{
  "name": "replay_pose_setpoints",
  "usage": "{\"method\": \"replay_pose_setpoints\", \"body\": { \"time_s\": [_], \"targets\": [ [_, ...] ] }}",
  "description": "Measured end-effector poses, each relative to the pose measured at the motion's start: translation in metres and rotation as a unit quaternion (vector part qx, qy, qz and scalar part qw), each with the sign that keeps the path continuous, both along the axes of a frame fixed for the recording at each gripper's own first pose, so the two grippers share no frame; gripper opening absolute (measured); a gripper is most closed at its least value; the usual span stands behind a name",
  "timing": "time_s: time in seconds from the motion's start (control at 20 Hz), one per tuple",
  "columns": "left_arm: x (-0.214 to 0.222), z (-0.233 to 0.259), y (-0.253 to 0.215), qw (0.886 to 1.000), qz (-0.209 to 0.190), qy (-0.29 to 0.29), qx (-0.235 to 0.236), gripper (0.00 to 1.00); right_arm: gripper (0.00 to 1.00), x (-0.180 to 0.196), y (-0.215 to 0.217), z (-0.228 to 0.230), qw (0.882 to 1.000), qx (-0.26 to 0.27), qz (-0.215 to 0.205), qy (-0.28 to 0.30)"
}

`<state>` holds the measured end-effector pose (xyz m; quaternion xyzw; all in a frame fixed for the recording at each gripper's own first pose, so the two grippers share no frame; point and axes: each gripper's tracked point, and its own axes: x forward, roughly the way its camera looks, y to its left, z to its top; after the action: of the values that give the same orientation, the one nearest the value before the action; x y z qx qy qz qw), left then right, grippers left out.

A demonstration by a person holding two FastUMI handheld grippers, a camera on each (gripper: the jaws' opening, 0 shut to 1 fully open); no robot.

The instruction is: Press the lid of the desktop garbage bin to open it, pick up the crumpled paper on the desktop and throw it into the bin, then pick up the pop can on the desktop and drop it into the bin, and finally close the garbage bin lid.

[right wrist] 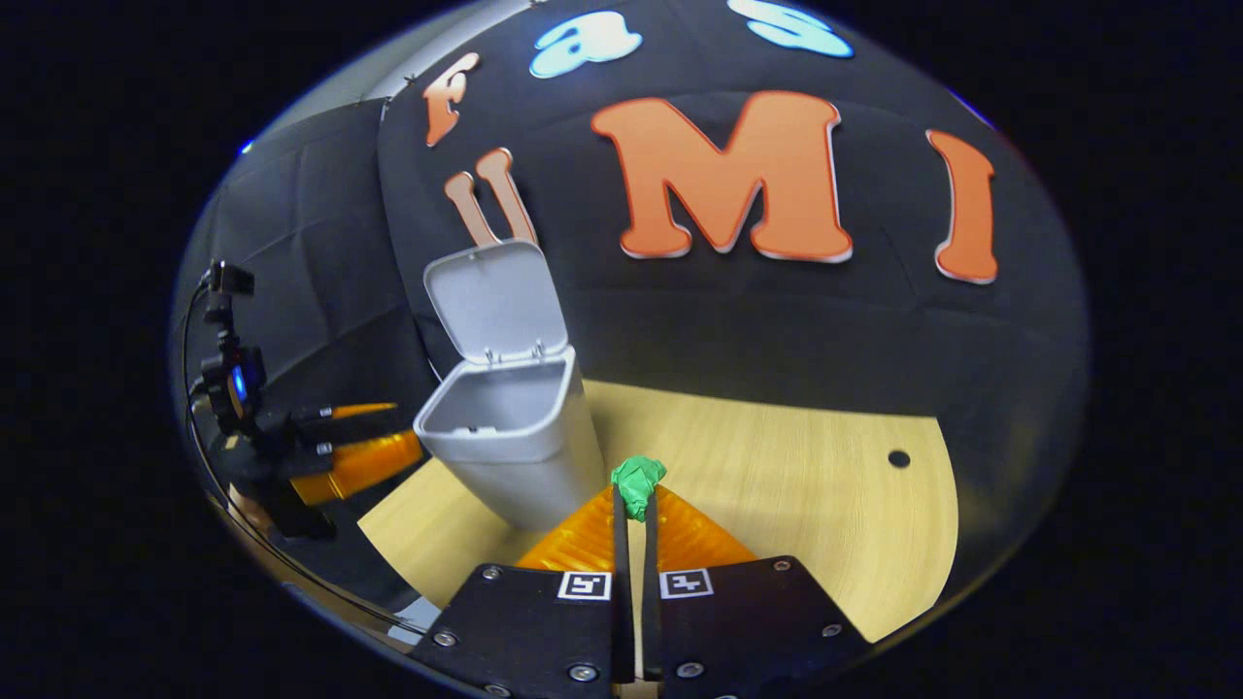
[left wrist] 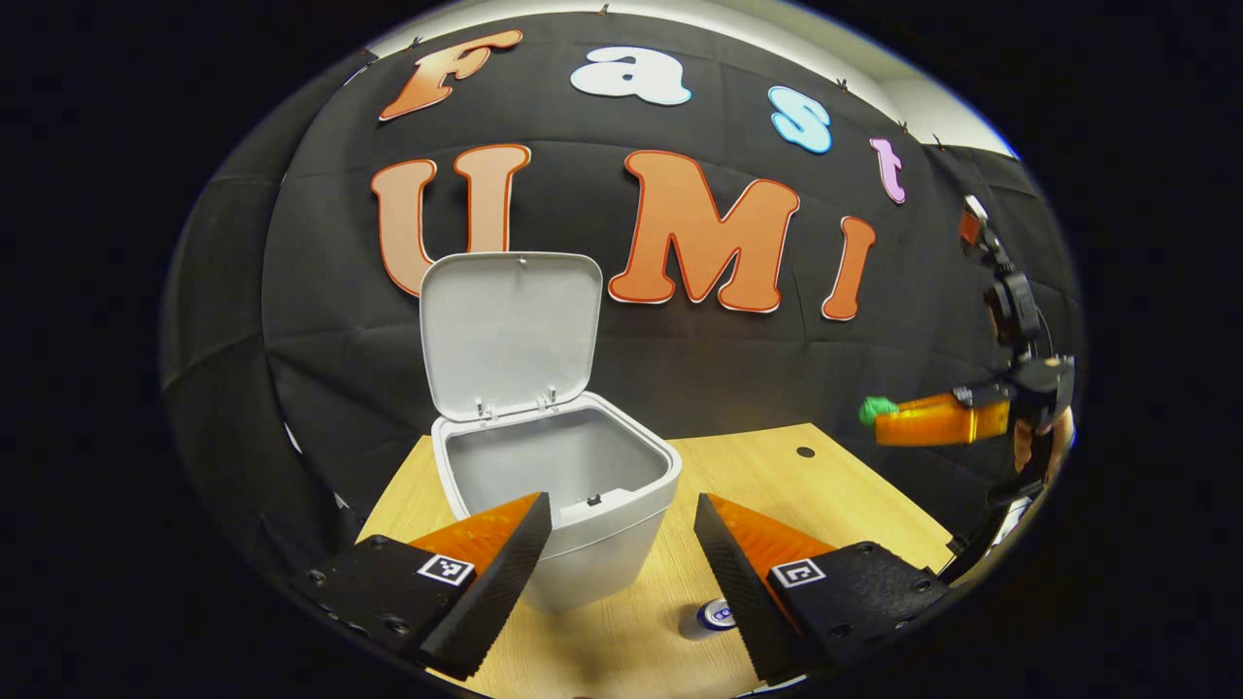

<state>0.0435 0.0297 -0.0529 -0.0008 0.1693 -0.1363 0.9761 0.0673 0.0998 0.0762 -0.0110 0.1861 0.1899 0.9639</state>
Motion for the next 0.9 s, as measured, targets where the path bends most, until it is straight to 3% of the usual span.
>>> {"method": "replay_pose_setpoints", "body": {
  "time_s": [0.3,0.45,0.9],
  "targets": [
    [-0.011,-0.007,0.02,1.0,0.014,0.009,-0.006,0.95,0.04,0.042,0.062,0.057,0.997,0.0,0.044,-0.064],
    [-0.019,-0.015,0.035,1.0,0.024,0.015,0.003,0.95,0.04,0.065,0.1,0.064,0.996,0.008,0.064,-0.068],
    [-0.032,-0.031,0.067,0.999,0.048,0.025,-0.005,0.95,0.04,0.116,0.191,0.018,0.993,-0.032,0.107,-0.031]
  ]
}}
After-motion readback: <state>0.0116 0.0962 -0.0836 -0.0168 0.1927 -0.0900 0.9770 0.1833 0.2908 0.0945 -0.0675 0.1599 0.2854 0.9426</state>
